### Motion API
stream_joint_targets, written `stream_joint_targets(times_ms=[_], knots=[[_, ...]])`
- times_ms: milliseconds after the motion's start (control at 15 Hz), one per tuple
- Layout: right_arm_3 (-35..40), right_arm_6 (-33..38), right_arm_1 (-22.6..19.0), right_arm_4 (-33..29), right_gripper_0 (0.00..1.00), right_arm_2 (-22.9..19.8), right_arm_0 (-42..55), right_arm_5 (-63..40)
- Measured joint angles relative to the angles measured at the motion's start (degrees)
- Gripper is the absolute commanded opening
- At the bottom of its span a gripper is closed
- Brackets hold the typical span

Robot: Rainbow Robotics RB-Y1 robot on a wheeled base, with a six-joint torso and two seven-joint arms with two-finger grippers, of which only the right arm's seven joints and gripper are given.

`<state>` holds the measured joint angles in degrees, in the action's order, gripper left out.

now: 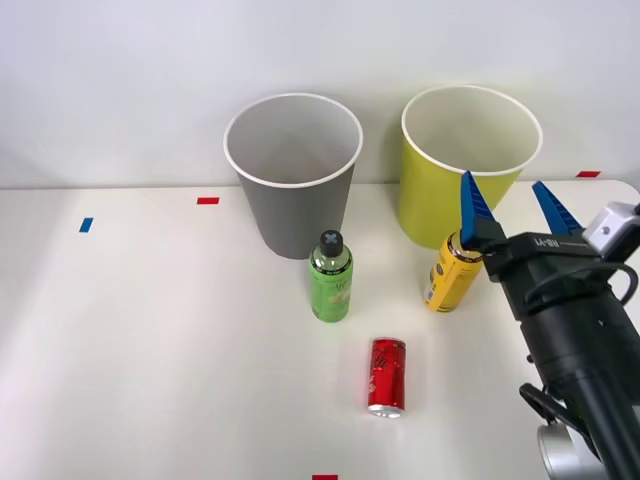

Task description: Put cans in the gray bin, plastic bottles in the light green bin

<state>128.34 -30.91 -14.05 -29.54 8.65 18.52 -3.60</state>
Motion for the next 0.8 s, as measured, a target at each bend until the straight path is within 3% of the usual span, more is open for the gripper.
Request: stream_joint_targets(times_ms=[533,800], knots=[[0.2,-2.0,5.6,-1.9,1.00,-6.2,15.4,11.9],[0.4,-17.1,7.9,3.0,1.00,-6.0,21.6,14.9]])
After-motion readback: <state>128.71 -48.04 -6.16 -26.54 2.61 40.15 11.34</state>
